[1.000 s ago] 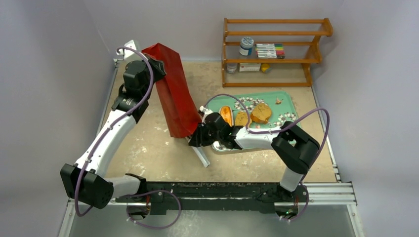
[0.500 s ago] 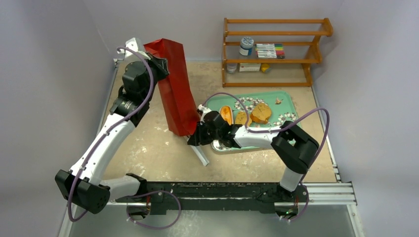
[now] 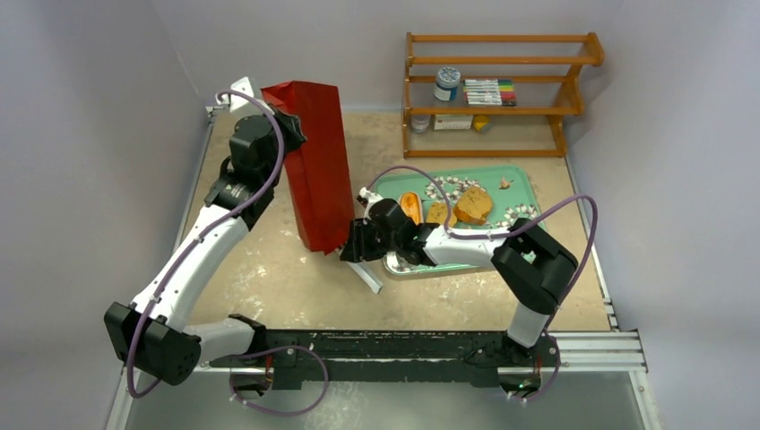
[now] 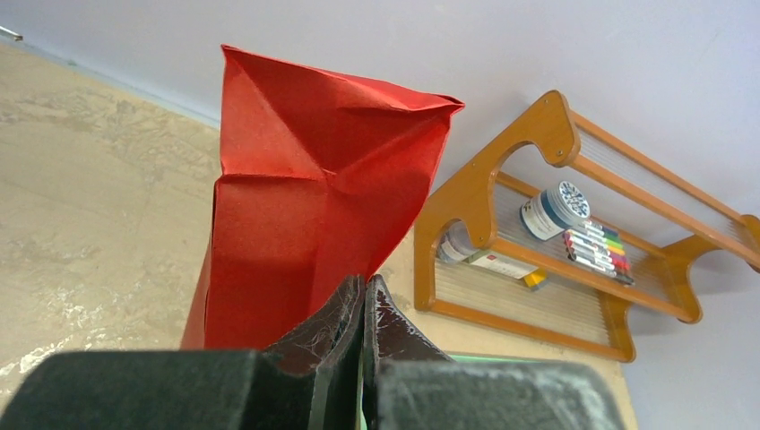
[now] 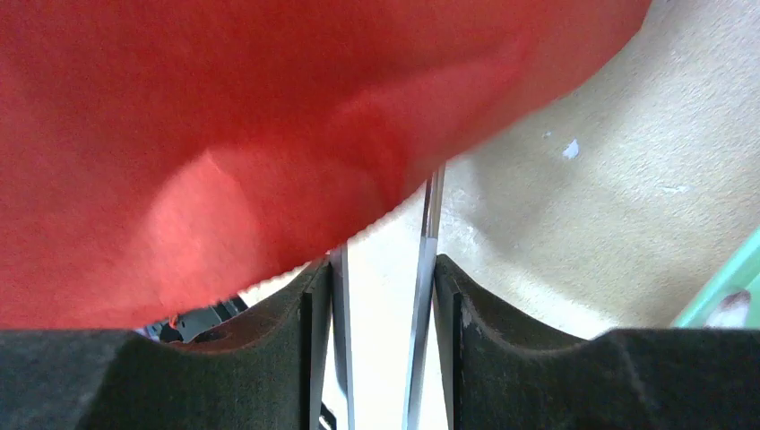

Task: Take the fake bread out of the paper bag
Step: Adjust the paper bag at the center of the board.

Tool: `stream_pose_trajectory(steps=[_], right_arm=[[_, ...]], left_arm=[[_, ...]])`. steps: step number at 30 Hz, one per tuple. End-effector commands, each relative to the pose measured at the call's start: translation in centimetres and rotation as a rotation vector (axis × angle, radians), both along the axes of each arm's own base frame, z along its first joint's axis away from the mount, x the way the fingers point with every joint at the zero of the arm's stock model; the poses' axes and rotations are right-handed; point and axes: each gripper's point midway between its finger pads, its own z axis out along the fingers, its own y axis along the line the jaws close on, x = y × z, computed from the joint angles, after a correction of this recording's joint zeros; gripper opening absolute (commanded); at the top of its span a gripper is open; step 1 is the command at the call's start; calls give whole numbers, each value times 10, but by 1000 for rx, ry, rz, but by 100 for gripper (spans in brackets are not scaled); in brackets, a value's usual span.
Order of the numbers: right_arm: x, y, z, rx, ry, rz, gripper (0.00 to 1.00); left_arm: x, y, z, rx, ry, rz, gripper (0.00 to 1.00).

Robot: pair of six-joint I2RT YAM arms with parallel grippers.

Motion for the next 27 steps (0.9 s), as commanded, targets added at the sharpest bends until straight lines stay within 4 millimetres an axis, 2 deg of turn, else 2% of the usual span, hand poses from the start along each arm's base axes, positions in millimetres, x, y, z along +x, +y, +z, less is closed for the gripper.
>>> stream_pose_trajectory(steps=[1,6,9,14,18,22,27], right_arm=[[23,15,39,103,-91,-16,45],[24,15,28,74,-71,-22,44],[26,15,21,55,-63,-28,44],[35,18,12,25,-50,-40,44],[42,21,12,-16,-59,-28,44],[49,22,23,-46,-85,-26,44],[53,13,31,-100,-125,-31,44]], left_arm=[[2,2,-1,-6,7,20,0],[4,27,-40,-36,67,134,0],[7,50,-79,-87,142,228,0],[5,83,-129,-238,199,339,0],[8,103,-146,-268,243,417,0],[13,120,-162,-254,322,471,0],[2,147,-184,-294,384,552,0]])
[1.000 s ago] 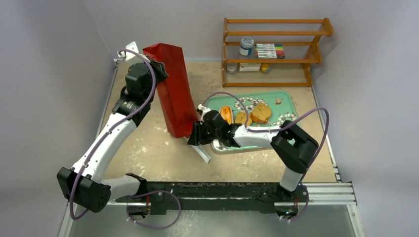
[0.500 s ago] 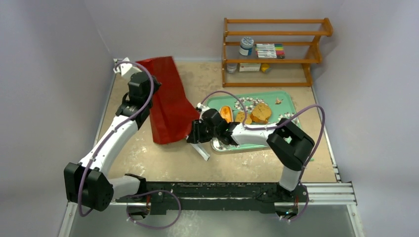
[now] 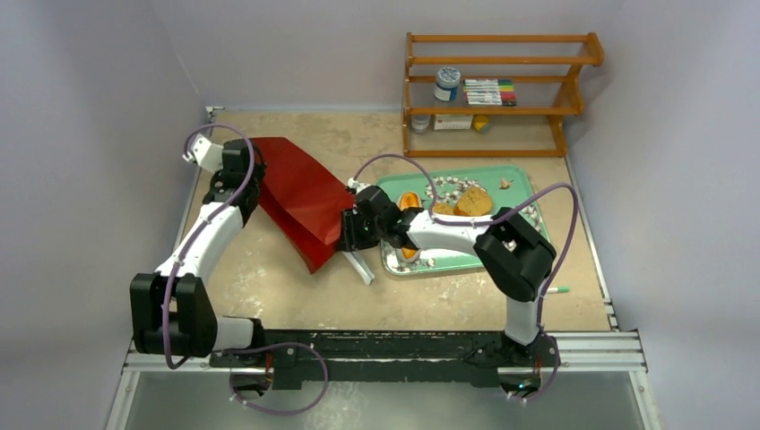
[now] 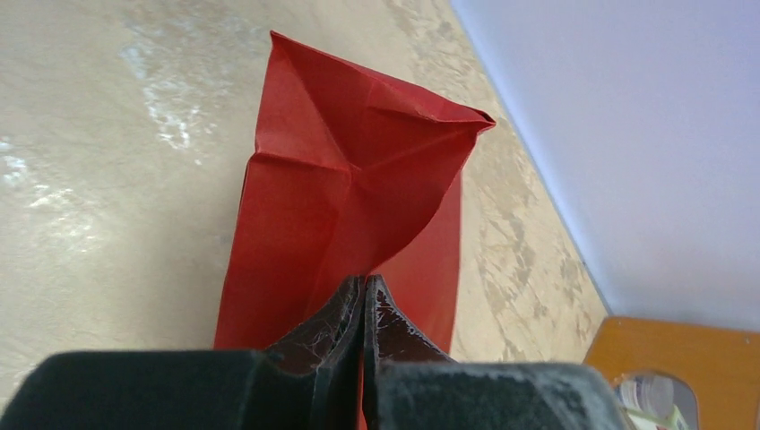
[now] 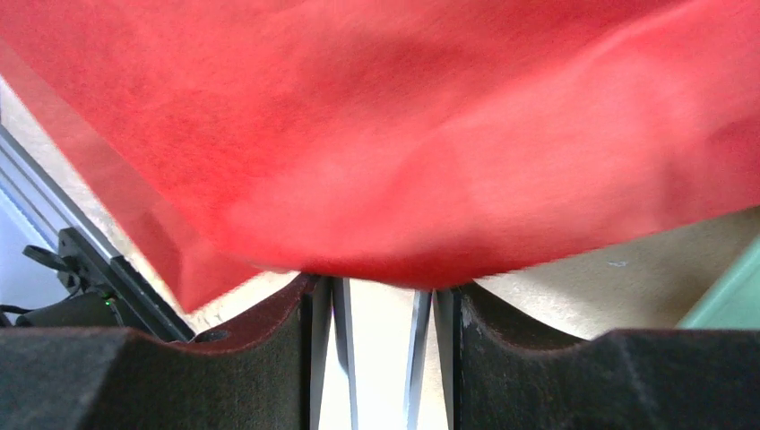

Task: Take the fake bread out of the paper bag
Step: Adjust the paper bag at the center of the board, then take out the fake bread from the paper bag.

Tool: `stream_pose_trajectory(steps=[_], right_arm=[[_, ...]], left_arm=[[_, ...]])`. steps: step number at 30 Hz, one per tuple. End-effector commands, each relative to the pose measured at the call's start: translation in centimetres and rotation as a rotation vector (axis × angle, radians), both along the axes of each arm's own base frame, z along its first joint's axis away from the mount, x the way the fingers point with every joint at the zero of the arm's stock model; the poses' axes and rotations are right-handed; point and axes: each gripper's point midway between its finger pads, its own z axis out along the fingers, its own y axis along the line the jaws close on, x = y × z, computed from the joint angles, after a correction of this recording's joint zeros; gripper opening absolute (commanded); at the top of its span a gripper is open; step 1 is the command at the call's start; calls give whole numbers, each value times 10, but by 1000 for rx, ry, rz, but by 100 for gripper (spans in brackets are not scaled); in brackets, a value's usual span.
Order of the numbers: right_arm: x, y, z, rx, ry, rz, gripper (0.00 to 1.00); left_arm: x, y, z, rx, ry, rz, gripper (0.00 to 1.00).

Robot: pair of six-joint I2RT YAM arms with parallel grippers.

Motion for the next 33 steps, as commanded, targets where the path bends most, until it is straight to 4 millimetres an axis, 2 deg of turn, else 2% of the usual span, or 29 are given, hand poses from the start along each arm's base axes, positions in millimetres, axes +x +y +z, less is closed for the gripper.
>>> stream_pose_trajectory(steps=[1,4,7,12,18,27,33], right_arm=[[20,0,45,8,-127,-13,44],[19,-12,55,-21,-157,-24,44],[11,-25,54,-45,-147,-26,44],[4,-41,56,-83,-151,-31,44],[-5,-52,46,-127,-129,-13,44],[-14,-63,46,-132,-109,-36,45],[-12,-62,49,-127,-118,-40,45]], left_arm=[[-11,20,-16,-71,54,65,0],[-19,38,-29,-119,66,113,0],[-17,42,-38,-167,65,108,0],[-12,37,-53,-205,96,86,0],[-13,31,-65,-241,106,76,0],[-16,31,-70,-255,122,92,0],[-15,29,-73,-279,125,96,0]])
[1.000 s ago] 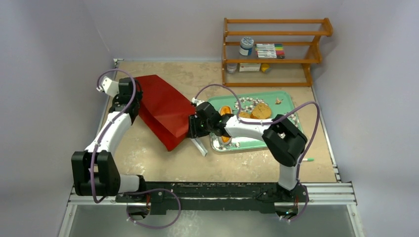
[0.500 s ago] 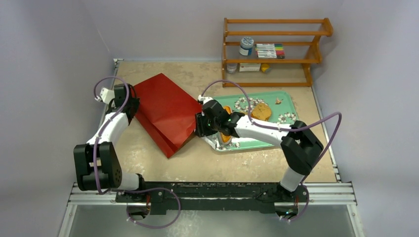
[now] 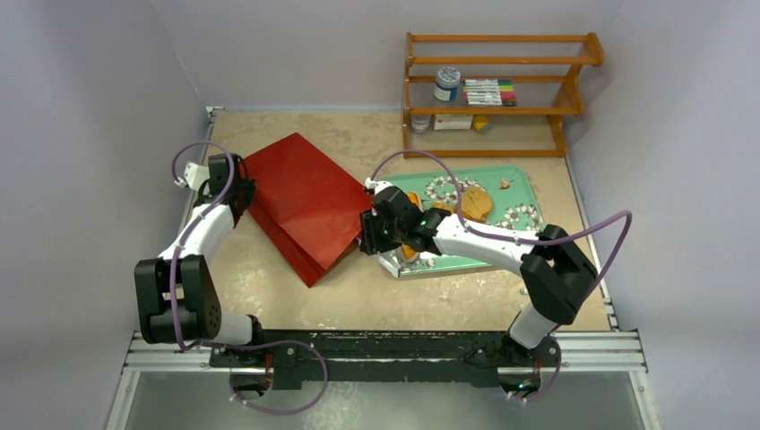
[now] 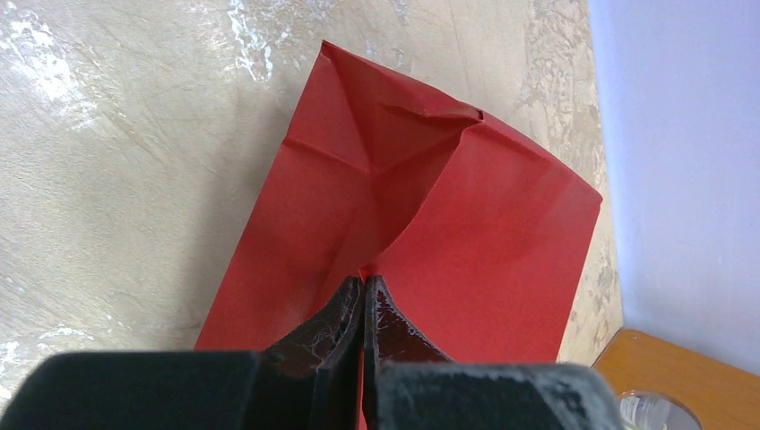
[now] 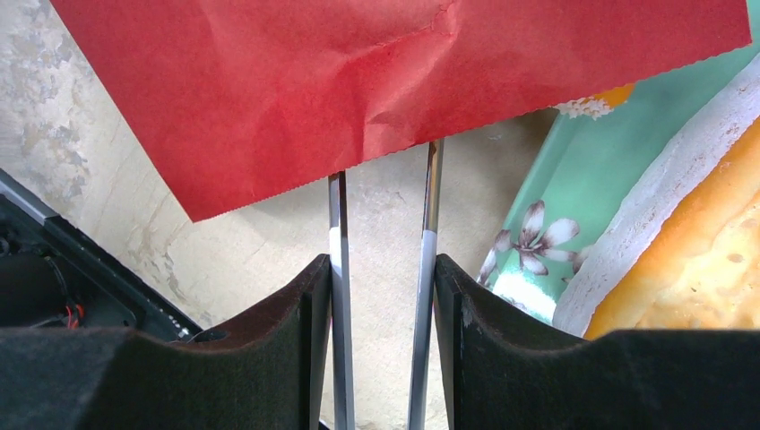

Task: Take the fake bread out of the paper bag
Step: Take out the fake bread from the paper bag.

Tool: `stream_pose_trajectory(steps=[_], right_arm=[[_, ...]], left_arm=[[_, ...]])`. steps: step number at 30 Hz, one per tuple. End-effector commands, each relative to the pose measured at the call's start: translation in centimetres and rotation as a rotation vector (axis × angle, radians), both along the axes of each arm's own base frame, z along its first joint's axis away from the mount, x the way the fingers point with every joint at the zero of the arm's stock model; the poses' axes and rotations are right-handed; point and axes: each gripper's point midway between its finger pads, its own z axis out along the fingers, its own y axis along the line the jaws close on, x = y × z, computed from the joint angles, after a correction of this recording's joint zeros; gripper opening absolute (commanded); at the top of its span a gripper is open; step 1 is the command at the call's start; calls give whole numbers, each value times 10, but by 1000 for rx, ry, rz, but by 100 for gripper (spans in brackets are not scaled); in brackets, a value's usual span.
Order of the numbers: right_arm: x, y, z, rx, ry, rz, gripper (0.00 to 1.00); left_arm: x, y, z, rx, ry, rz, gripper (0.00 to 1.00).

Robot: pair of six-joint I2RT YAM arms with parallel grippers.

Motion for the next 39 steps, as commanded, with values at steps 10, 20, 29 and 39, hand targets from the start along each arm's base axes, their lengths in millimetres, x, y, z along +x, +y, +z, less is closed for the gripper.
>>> stream_pose_trajectory(steps=[10,20,29,39], right_arm=[[15,23,3,31,-1,-3,46],[30,30,9,27,-45,-24,39],[21,15,17,21,-65,-13,27],[-14,-9,24,38,-25,34,18]], left_arm=[[4,-7,-5,-40,-7,-20,0],[4,-7,-11,-44,3,-18,0],[15,-5,-3,-99,-51,55,0],[38,0,16,-162,-124,140,0]])
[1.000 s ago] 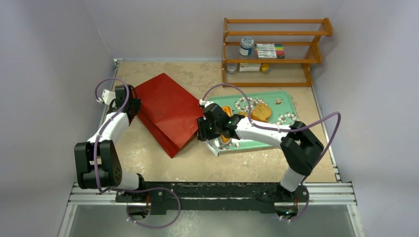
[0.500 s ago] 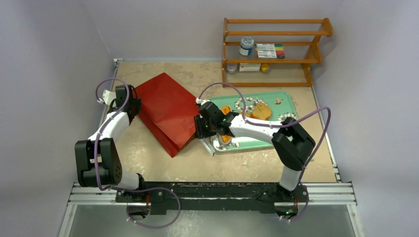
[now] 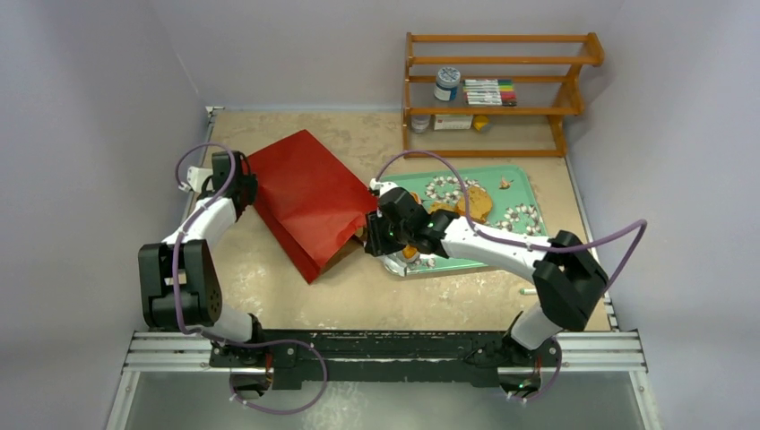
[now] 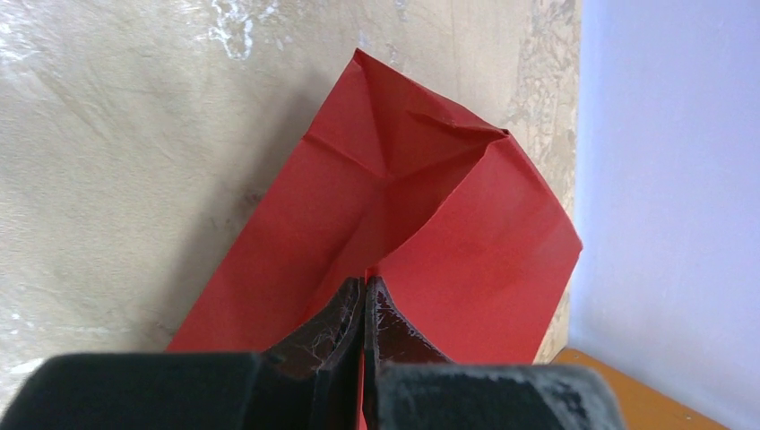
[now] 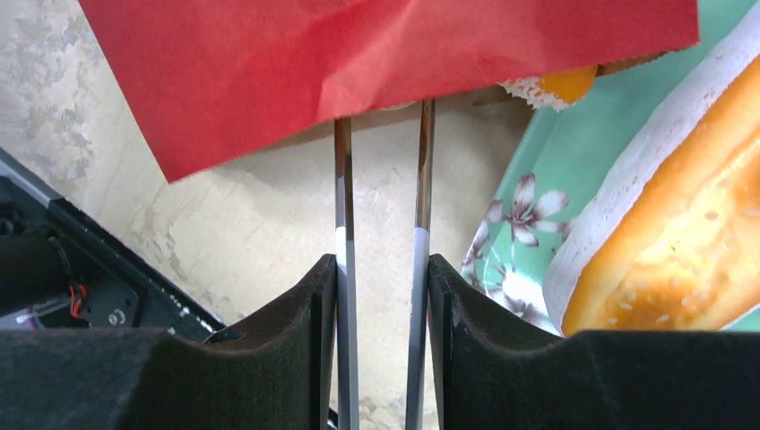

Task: Take the fake bread out of the paper bag
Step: Take out the fake bread from the paper bag.

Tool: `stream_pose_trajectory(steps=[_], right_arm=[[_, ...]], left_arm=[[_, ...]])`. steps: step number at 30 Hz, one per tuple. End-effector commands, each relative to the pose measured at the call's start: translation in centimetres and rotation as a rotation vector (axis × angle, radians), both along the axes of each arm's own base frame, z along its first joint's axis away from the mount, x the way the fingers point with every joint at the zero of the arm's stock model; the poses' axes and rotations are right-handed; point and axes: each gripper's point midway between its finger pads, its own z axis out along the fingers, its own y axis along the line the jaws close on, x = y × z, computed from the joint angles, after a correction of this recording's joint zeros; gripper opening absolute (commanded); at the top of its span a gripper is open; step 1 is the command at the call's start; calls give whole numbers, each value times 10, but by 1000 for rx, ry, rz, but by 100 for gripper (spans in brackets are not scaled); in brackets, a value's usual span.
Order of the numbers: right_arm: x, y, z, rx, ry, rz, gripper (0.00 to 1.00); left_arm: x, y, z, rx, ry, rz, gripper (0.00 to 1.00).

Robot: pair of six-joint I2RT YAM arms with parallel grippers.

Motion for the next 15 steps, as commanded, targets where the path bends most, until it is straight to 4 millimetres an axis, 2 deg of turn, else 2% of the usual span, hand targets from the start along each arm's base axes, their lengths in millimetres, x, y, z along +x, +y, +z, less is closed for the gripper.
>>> stream_pose_trajectory(steps=[1,8,15], right_arm=[[-12,-4,17,40,-17,37,18],[-28,-13,22,46,-14,75,17],[-44,-16,36,49,-20,134,17]], left_arm=[[23,5,30,-33,-101,63,0],[27,9,32,-26,-95,81,0],[21,9,24,-35,-82,99,0]])
